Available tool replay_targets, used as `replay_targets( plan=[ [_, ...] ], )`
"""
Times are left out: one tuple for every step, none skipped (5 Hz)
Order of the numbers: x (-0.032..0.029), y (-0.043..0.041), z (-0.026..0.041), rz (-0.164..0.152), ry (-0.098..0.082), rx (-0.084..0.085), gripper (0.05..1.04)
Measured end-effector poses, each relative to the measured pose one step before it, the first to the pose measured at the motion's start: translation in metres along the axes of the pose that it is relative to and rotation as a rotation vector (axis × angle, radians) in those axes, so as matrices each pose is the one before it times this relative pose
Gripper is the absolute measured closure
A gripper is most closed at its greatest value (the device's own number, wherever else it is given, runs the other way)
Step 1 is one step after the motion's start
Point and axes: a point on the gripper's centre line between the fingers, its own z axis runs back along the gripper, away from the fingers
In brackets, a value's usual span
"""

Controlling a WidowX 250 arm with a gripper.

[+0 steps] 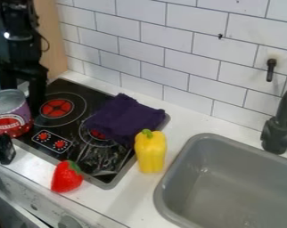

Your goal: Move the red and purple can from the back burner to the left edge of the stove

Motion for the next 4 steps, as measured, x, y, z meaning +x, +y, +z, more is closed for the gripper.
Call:
replay_targets(
  plan=[
    [0.02076, 0.00011, 0.02559, 0.0115, -0.0705, -0.0458, 0.083],
    [0.03016, -0.00099, 0.01867, 0.0369, -0.0628, -0.0493, 0.083],
    [-0.00643, -0.01958, 0.00155, -0.0339, 0.0109, -0.005, 0.083],
    [-0.04088, -0.04215, 0.00742, -0.129, 0.0595, 0.0724, 0.083]
  ],
)
